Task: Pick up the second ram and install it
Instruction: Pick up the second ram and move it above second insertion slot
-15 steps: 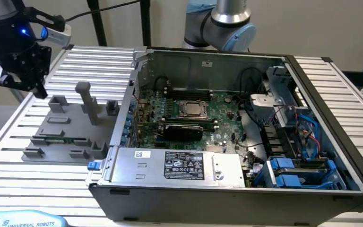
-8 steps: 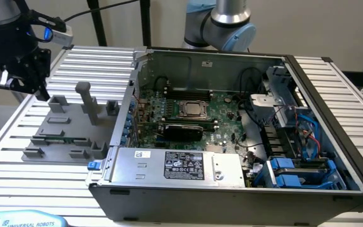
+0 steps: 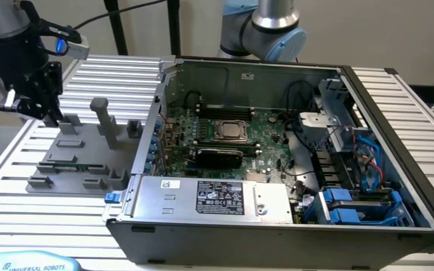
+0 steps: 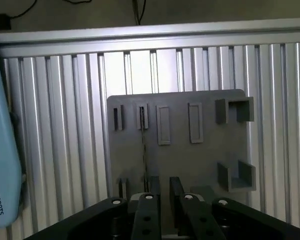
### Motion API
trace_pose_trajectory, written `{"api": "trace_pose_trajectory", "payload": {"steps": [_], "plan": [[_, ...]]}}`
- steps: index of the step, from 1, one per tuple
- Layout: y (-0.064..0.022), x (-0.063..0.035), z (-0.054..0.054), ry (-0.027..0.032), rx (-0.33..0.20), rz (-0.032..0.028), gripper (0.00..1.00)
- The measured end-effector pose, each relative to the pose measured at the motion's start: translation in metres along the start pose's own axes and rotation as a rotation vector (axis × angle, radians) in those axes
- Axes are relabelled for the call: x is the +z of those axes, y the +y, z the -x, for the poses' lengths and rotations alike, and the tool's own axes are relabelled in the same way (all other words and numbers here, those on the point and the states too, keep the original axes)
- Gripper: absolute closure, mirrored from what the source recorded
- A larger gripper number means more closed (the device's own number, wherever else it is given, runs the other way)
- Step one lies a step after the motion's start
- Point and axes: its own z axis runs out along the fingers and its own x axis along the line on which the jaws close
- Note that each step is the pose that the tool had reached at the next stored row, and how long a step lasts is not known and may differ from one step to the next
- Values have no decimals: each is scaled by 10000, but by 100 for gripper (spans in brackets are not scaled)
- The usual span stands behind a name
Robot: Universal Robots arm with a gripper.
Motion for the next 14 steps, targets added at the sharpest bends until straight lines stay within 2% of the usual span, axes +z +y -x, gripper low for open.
{"api": "trace_pose_trajectory", "payload": {"steps": [2,14], "plan": [[-1,30,-1,3,-141,2,69],[-8,243,-29,14,-549,10,69]]}}
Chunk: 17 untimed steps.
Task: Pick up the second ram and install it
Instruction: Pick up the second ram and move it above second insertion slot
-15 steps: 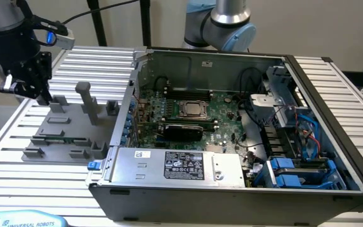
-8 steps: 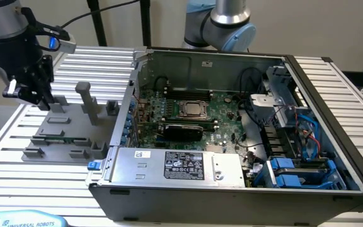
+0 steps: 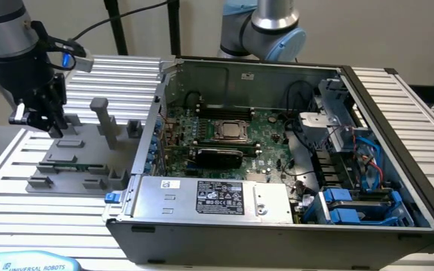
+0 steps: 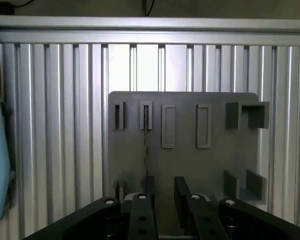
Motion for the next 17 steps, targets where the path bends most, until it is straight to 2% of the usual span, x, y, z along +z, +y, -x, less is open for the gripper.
{"api": "trace_pose_trajectory", "payload": {"steps": [17], "plan": [[-9,306,-95,1,1,-2,69]]}}
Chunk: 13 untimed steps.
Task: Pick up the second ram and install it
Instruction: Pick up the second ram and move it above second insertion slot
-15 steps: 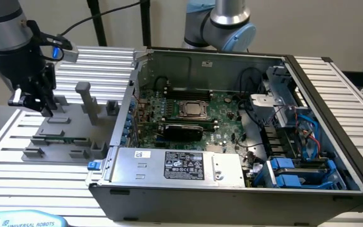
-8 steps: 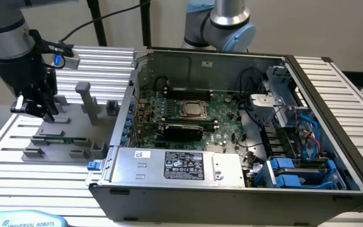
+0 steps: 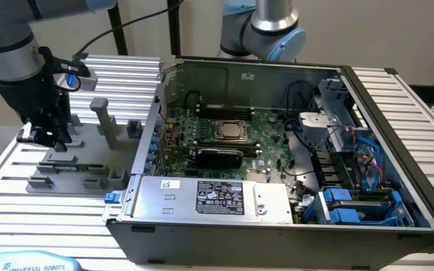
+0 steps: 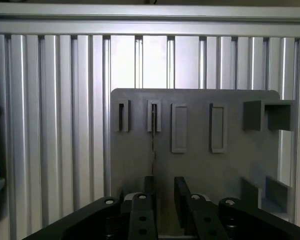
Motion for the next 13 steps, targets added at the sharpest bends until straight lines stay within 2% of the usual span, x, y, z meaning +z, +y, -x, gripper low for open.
{"api": "trace_pose_trajectory", "payload": {"steps": [13], "plan": [[-18,237,-24,-1,-1,0,69]]}}
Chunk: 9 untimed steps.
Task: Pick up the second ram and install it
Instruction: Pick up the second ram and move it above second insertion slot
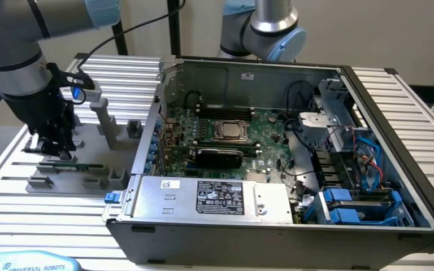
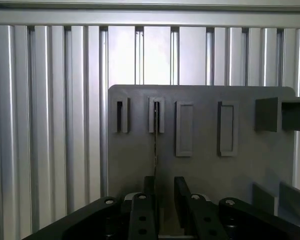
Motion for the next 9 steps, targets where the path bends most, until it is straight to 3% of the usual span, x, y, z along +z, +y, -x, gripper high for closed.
{"api": "trace_pose_trajectory", "payload": {"steps": [9], "plan": [[-11,161,-34,0,1,0,69]]}}
